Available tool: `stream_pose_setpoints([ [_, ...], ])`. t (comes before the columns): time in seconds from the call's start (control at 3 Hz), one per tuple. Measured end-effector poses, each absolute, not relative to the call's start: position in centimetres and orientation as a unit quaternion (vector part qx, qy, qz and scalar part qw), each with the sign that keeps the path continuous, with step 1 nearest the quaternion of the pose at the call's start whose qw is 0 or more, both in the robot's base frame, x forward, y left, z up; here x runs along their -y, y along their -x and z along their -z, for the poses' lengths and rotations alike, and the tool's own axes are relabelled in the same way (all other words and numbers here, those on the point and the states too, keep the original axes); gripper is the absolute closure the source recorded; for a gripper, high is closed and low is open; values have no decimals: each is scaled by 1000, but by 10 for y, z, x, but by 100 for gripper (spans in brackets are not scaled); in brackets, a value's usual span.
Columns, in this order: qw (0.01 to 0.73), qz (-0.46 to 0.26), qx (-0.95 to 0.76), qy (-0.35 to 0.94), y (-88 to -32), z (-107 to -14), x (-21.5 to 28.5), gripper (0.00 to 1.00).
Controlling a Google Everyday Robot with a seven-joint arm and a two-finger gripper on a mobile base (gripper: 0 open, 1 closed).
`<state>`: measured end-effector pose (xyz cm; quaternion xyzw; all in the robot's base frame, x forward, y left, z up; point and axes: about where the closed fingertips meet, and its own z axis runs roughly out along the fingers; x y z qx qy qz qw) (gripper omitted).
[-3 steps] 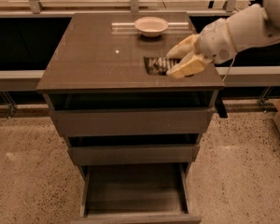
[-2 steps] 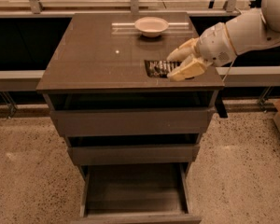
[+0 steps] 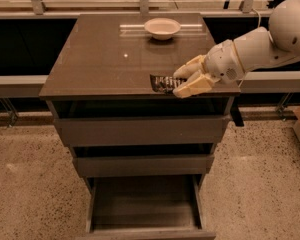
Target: Place rxbar chocolate into bottom drawer
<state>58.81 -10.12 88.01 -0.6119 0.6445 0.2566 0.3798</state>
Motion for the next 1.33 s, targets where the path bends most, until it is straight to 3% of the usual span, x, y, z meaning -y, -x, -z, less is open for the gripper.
stream_pose_setpoints([
  [0.67,459,-278,-629,563,-540,-839,83,100],
  [1.33,430,-316,-643,549,-490,-725,54,100],
])
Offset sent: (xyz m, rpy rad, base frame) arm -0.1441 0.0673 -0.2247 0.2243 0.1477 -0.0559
